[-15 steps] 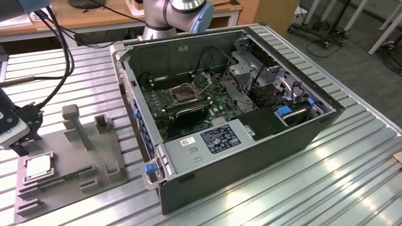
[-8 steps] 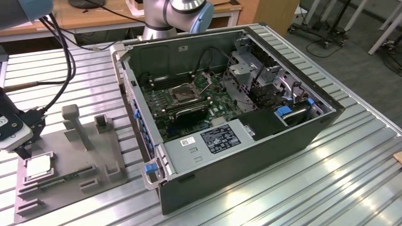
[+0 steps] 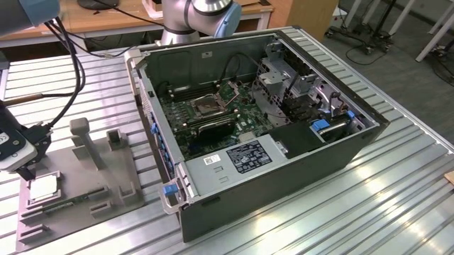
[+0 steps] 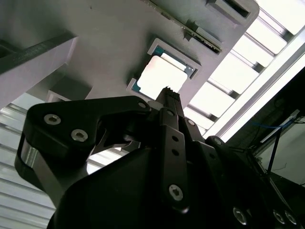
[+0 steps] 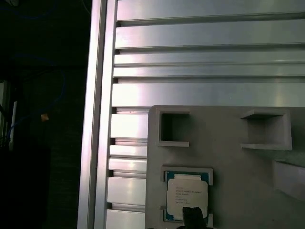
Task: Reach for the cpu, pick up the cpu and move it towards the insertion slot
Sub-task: 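Reach for the cpu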
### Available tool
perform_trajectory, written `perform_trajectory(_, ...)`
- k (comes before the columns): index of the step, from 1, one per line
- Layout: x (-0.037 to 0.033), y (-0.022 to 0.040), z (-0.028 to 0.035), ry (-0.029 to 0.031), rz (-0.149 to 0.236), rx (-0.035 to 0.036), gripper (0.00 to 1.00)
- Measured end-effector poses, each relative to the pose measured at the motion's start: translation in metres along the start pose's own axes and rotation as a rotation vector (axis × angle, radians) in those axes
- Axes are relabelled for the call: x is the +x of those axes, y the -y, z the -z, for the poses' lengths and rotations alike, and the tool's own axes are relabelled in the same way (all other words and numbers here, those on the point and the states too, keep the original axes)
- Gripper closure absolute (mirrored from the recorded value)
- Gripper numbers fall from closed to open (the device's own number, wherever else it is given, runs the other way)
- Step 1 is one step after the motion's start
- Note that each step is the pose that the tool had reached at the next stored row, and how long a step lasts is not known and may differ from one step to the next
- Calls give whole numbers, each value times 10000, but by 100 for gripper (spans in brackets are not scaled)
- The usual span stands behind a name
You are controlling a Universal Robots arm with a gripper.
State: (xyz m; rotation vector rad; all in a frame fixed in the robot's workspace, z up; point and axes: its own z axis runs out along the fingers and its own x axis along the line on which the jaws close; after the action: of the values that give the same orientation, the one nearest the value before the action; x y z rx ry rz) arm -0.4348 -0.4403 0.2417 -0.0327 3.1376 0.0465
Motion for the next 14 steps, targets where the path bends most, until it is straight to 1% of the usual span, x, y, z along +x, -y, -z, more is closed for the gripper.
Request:
perform_trajectory(5, 1, 0, -3, 0, -1, 0, 90)
perform_trajectory(7, 0, 0, -18, 3, -1, -3, 90)
perform_trajectory(11, 1, 1, -26, 0, -1, 1, 90)
perform_trajectory(14, 0, 2, -61, 4, -1, -1, 90)
